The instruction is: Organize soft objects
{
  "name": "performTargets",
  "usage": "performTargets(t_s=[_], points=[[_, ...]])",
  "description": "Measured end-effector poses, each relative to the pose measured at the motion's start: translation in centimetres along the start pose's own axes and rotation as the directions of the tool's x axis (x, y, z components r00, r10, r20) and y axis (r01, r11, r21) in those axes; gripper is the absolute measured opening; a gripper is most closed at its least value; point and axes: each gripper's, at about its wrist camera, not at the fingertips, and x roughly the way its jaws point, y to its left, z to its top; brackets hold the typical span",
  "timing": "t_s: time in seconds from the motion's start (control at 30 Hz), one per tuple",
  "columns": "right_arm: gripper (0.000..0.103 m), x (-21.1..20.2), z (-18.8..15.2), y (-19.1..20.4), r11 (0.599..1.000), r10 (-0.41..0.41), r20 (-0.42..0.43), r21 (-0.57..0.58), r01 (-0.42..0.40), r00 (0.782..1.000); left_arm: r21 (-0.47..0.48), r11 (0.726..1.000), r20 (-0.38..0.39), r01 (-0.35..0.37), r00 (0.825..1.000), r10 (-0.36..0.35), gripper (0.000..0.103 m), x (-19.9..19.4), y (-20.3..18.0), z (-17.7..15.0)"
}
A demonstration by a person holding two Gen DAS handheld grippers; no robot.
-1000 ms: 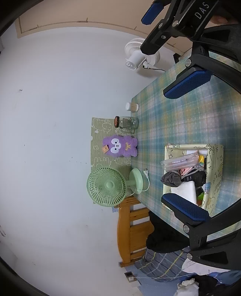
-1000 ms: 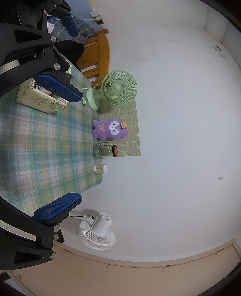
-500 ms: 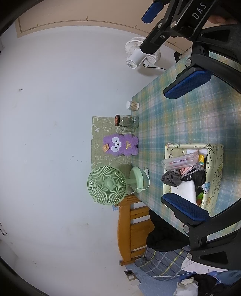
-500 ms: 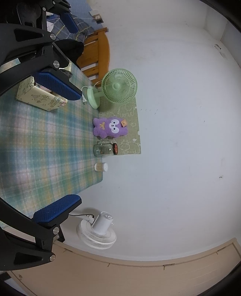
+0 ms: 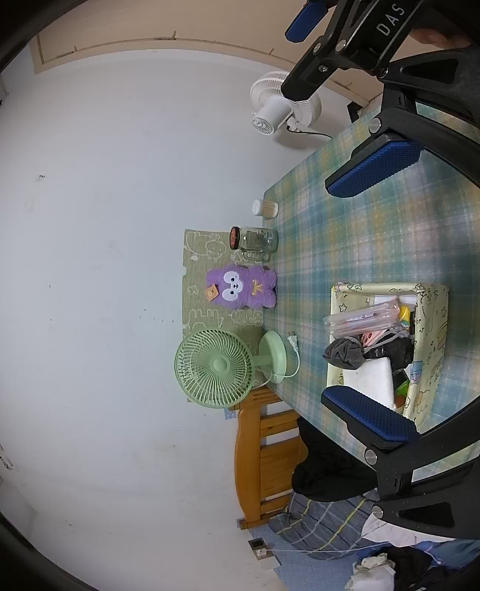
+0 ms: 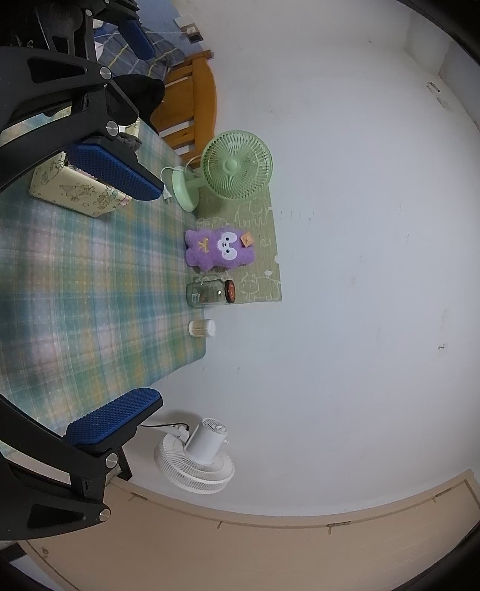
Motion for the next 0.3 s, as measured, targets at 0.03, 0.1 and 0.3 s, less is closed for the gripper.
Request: performTargets(t_s=[0.03, 0.1, 0.3], points=[[0.103, 0.07, 0.03, -0.01, 1.0, -0.002, -0.002, 0.0, 0.002, 1.0, 0.0, 1.0, -0.003, 0.002, 1.0, -0.002, 0.103, 0.07, 0.07, 0.06], [0.103, 0.21, -0.01, 0.01, 1.0, -0.006, -0.005, 0.001, 0.006, 1.0, -0.001, 1.0, -0.009, 0.005, 1.0, -0.005, 0.103, 0.26, 0.2, 0.16], [0.103, 0.44, -0.37, 0.01, 1.0, -0.011, -0.014, 0.006, 0.011, 1.0, 0.006, 1.0, -0.018, 0.007, 1.0, -0.007, 0.103, 0.71, 0.36, 0.2]])
